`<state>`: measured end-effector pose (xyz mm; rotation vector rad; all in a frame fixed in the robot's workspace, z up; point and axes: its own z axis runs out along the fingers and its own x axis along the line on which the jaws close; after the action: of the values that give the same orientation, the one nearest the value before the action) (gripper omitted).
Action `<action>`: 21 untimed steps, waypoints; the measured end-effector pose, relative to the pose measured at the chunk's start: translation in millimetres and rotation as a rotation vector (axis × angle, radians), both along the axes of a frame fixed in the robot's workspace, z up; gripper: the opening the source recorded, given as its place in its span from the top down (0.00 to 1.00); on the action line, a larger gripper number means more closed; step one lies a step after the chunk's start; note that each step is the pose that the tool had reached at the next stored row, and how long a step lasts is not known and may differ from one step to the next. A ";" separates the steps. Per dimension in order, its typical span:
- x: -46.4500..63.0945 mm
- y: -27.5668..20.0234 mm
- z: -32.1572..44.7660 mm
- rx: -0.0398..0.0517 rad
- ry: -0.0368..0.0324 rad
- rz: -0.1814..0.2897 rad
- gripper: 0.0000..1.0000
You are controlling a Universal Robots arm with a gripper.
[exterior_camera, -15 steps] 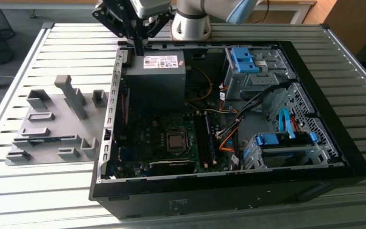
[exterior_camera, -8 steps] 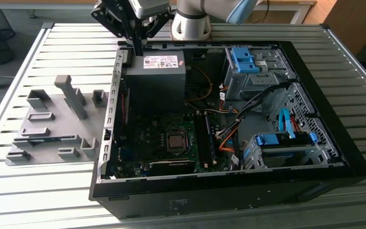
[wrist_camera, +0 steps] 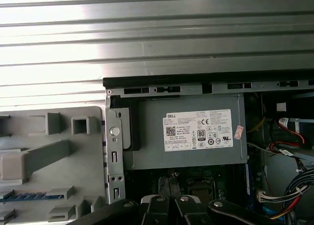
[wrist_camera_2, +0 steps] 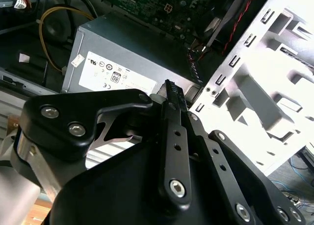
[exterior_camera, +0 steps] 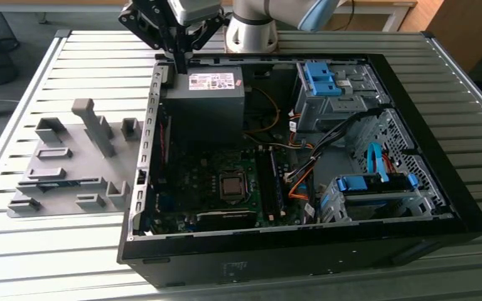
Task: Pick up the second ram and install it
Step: 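Reach for the second ram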
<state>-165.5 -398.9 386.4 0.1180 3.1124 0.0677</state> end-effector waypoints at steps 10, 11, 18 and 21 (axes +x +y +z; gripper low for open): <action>-1.8 0.0 -0.2 0.0000 0.0001 0.000 0.89; -2.0 0.0 -0.3 0.0000 0.0000 0.000 0.89; -4.5 0.0 -0.6 0.0000 0.0000 0.000 0.89; -5.2 0.0 -0.7 0.0000 0.0001 0.000 0.89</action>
<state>-170.7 -398.9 385.8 0.1180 3.1125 0.0676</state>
